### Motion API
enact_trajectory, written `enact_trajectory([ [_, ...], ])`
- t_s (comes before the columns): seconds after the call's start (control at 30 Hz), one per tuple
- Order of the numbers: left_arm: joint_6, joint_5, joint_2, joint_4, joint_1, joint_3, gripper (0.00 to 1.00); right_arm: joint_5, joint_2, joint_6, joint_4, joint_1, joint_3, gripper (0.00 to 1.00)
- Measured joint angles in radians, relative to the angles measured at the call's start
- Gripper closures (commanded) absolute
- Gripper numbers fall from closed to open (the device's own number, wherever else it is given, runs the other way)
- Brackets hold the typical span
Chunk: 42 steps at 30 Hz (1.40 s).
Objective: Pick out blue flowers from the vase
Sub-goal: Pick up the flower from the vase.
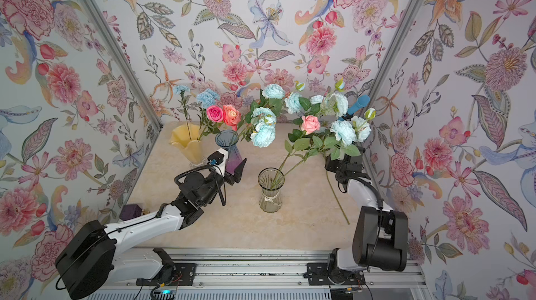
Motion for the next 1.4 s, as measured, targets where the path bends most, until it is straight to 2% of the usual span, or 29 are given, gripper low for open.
enact_trajectory([
  [0.07,0.005,-0.006,-0.003,-0.04,-0.04,0.039,0.2,-0.047,-0.106,0.054,0.1,-0.021,-0.132,0.54],
  [0.17,0.03,-0.023,-0.002,-0.137,-0.116,0.132,0.22,-0.088,-0.256,0.117,0.214,0.004,-0.315,0.55],
  [0.27,0.056,-0.007,0.024,-0.239,-0.172,0.273,0.22,-0.097,-0.351,0.159,0.308,0.054,-0.42,0.5],
  [0.33,0.066,0.032,0.06,-0.302,-0.186,0.381,0.22,-0.097,-0.367,0.178,0.359,0.069,-0.435,0.4],
  [0.5,0.095,0.114,0.177,-0.459,-0.198,0.626,0.24,-0.105,-0.346,0.224,0.47,0.048,-0.436,0.04],
  [0.53,0.103,0.127,0.208,-0.494,-0.204,0.674,0.24,-0.11,-0.333,0.234,0.485,0.038,-0.436,0.0],
  [0.67,0.14,0.154,0.35,-0.628,-0.24,0.848,0.25,-0.135,-0.277,0.268,0.51,0.008,-0.436,0.0],
  [0.77,0.159,0.169,0.434,-0.722,-0.265,0.925,0.26,-0.144,-0.261,0.277,0.511,0.008,-0.436,0.01],
  [1.0,0.18,0.175,0.481,-0.851,-0.294,0.95,0.31,-0.157,-0.256,0.295,0.523,0.008,-0.435,0.09],
  [1.23,0.205,0.109,0.487,-0.91,-0.313,0.988,0.41,-0.182,-0.246,0.304,0.543,0.006,-0.433,0.19],
  [1.4,0.231,0.043,0.489,-0.899,-0.323,0.98,0.39,-0.19,-0.246,0.305,0.552,0.006,-0.431,0.22],
])
